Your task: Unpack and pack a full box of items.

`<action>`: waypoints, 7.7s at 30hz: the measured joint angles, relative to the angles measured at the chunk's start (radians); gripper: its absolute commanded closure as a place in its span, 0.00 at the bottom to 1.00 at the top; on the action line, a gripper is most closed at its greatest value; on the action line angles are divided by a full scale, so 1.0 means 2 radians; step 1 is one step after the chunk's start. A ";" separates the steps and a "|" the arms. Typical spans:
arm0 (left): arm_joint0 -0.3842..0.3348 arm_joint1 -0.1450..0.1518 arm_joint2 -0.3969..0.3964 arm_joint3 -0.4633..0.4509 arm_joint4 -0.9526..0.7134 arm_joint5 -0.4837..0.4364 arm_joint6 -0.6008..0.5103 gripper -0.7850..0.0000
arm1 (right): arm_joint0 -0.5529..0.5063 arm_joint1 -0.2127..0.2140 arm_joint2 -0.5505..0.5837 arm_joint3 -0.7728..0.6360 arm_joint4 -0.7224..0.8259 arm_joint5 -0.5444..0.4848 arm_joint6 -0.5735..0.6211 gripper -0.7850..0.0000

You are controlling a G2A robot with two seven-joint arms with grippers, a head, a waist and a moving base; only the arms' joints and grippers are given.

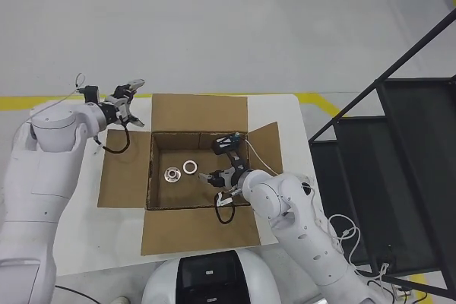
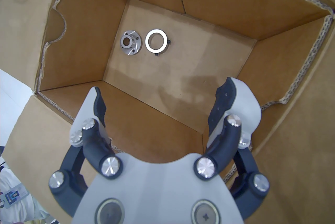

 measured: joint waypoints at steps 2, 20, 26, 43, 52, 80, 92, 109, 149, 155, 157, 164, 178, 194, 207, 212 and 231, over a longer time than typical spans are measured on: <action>0.017 0.000 -0.016 -0.026 -0.021 -0.039 0.014 0.00 | 0.000 0.000 0.000 0.000 0.000 0.000 0.000 0.00; 0.099 0.001 -0.036 -0.149 -0.096 -0.145 -0.033 0.00 | 0.000 0.000 0.000 0.000 0.000 0.000 0.000 0.00; 0.099 0.001 -0.036 -0.149 -0.096 -0.145 -0.033 0.00 | -0.001 0.000 0.000 0.001 0.001 0.000 -0.001 0.00; 0.099 0.001 -0.036 -0.149 -0.096 -0.145 -0.033 0.00 | 0.083 -0.018 -0.076 0.120 0.032 0.037 0.069 0.00; 0.099 0.001 -0.036 -0.149 -0.096 -0.145 -0.033 0.00 | 0.083 -0.018 -0.076 0.120 0.032 0.037 0.069 0.00; 0.099 0.001 -0.036 -0.149 -0.096 -0.145 -0.033 0.00 | 0.083 -0.018 -0.076 0.120 0.032 0.037 0.069 0.00; 0.099 0.001 -0.036 -0.149 -0.096 -0.145 -0.033 0.00 | 0.083 -0.018 -0.076 0.119 0.033 0.036 0.068 0.00; 0.099 0.001 -0.036 -0.149 -0.096 -0.145 -0.033 0.00 | 0.130 -0.048 -0.121 0.253 0.128 0.008 -0.140 0.00; 0.099 0.001 -0.036 -0.149 -0.096 -0.145 -0.033 0.00 | 0.159 -0.089 -0.153 0.366 0.126 0.114 -0.255 0.62; 0.099 0.001 -0.036 -0.149 -0.096 -0.145 -0.033 0.00 | 0.164 -0.096 -0.163 0.380 0.123 0.124 -0.257 0.66; 0.099 0.001 -0.036 -0.149 -0.096 -0.145 -0.033 0.00 | 0.165 -0.099 -0.165 0.385 0.121 0.131 -0.260 0.72; 0.099 0.001 -0.036 -0.149 -0.096 -0.145 -0.033 0.00 | 0.167 -0.106 -0.167 0.394 0.122 0.149 -0.270 0.90; 0.099 0.001 -0.036 -0.149 -0.096 -0.145 -0.033 0.00 | 0.156 -0.108 -0.159 0.362 0.098 0.151 -0.259 1.00; 0.099 0.001 -0.036 -0.149 -0.096 -0.145 -0.033 0.00 | -0.007 -0.038 -0.038 0.036 -0.017 -0.015 -0.090 1.00; 0.099 0.001 -0.036 -0.149 -0.096 -0.145 -0.033 0.00 | -0.129 -0.013 0.075 -0.130 0.008 -0.076 -0.078 1.00; 0.099 0.001 -0.036 -0.149 -0.096 -0.145 -0.033 0.00 | -0.129 -0.013 0.075 -0.129 0.007 -0.075 -0.077 1.00; 0.099 0.001 -0.036 -0.149 -0.096 -0.145 -0.033 0.00 | -0.144 -0.005 0.122 -0.173 0.044 -0.094 -0.062 1.00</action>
